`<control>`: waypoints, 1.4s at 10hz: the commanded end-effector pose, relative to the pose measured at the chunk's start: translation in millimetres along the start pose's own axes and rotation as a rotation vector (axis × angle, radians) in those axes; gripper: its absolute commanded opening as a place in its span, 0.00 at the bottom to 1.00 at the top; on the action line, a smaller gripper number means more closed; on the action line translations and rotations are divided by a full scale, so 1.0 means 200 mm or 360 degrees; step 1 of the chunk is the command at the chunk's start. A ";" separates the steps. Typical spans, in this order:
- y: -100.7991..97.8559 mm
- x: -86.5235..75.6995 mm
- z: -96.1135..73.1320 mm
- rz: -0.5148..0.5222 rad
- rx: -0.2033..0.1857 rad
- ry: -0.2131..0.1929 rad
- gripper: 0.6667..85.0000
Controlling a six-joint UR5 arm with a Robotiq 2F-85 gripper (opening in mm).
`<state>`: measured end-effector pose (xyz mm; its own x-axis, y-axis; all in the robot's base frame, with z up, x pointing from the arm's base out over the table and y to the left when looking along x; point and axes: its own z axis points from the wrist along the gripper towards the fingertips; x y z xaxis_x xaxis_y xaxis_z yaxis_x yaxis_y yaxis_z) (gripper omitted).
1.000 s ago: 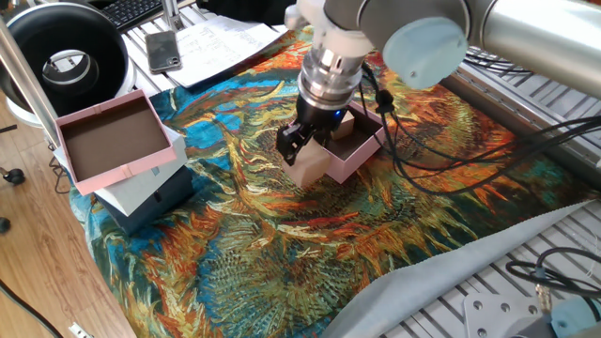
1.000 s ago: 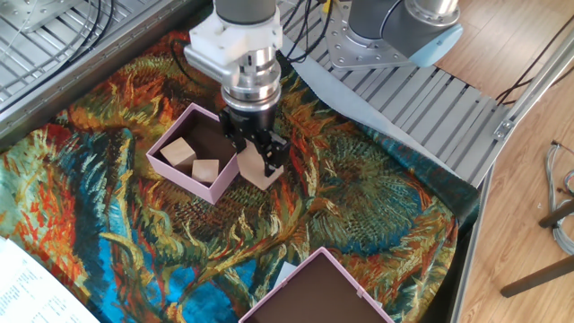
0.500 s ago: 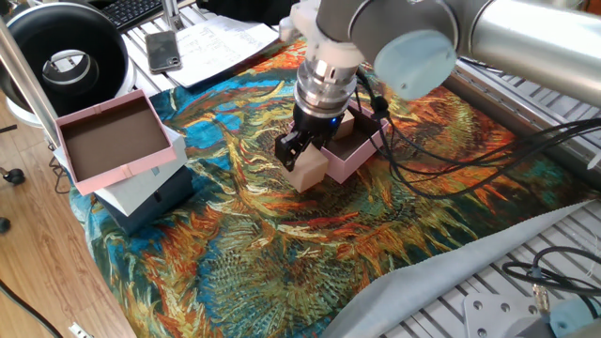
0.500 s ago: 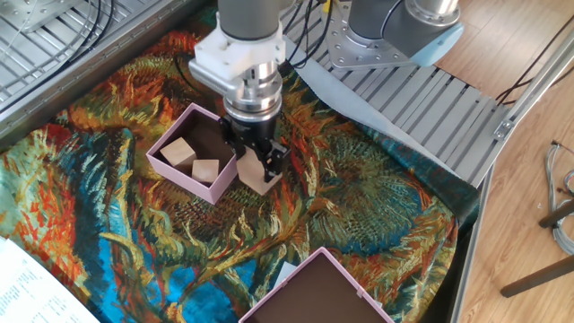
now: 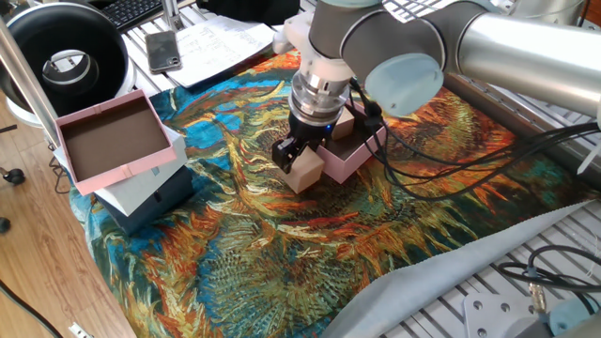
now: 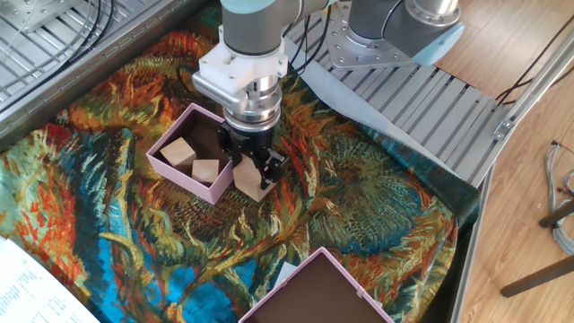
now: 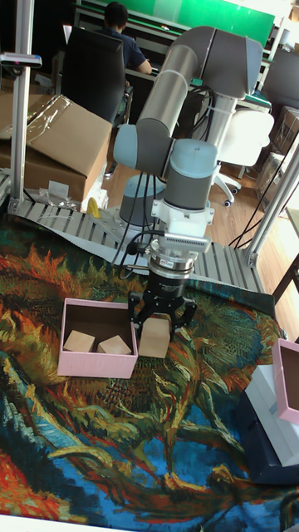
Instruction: Take everything out of the gift box
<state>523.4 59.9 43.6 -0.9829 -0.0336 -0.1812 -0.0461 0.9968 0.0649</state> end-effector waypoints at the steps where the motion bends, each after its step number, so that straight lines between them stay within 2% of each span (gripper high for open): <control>1: 0.02 -0.03 0.01 -0.0005 -0.0025 -0.0027 0.65; 8: 0.02 -0.05 0.01 -0.0028 -0.0033 -0.0052 0.80; 11: 0.03 -0.05 0.01 -0.0047 -0.0044 -0.0055 0.92; 14: 0.04 -0.05 0.01 -0.0061 -0.0058 -0.0056 1.00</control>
<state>532.2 65.9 43.0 -0.9742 -0.0709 -0.2144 -0.0894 0.9930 0.0778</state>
